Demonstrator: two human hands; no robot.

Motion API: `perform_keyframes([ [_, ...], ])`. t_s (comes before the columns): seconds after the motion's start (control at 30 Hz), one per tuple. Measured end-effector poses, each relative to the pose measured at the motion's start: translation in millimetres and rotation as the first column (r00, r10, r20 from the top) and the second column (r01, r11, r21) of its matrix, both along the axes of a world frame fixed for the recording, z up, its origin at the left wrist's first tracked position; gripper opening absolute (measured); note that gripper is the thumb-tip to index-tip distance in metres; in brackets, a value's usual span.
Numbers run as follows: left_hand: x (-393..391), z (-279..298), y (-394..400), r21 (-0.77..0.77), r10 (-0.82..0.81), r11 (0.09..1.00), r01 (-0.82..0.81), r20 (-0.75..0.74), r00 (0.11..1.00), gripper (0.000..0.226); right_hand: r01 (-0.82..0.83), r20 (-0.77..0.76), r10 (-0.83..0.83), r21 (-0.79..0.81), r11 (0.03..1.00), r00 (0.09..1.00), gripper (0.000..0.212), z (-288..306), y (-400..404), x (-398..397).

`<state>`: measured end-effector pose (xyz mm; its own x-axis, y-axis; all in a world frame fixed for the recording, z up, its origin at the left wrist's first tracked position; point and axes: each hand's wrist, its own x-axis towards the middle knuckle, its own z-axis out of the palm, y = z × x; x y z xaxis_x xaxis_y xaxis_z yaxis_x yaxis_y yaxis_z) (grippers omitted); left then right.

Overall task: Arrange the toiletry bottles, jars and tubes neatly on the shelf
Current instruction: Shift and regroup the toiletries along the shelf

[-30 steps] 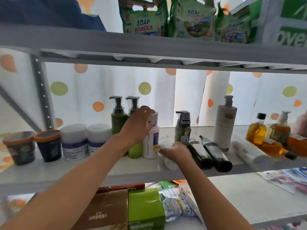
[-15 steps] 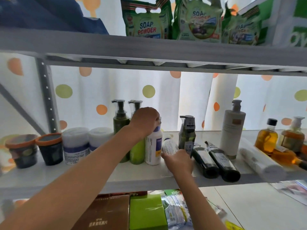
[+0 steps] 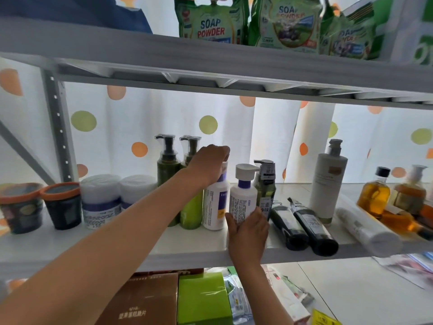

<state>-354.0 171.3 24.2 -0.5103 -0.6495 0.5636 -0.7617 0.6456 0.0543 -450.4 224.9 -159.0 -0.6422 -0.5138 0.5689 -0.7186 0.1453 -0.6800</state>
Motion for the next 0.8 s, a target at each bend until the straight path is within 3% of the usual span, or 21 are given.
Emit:
perform_keyframes([
  [0.1, -1.6, 3.1, -2.9, 0.050, -0.032, 0.998, 0.032, -0.008, 0.999, 0.019, -0.038, 0.052, 0.039, -0.005, 0.999, 0.998, 0.083, 0.5, -2.7, -5.0],
  [0.3, 3.0, 6.2, -3.0, 0.113, -0.091, 0.989, 0.093, -0.017, 0.996, 0.016, -0.087, 0.249, 0.121, -0.141, 0.986, 0.961, 0.064, 3.3, -5.5, -10.8],
  [0.53, 4.8, 8.0, -5.8, 0.076, -0.073, 0.995, 0.066, 0.092, 0.993, 0.010, 0.004, 0.008, -0.004, -0.103, 0.995, 1.000, 0.049, -3.1, -5.2, -4.8],
  [0.8, 4.5, 9.4, -9.7, 0.102, -0.067, 0.993, 0.054, 0.126, 0.990, 0.012, -0.004, 0.035, 0.007, -0.066, 0.998, 0.999, 0.053, -1.5, -7.9, -6.9],
])
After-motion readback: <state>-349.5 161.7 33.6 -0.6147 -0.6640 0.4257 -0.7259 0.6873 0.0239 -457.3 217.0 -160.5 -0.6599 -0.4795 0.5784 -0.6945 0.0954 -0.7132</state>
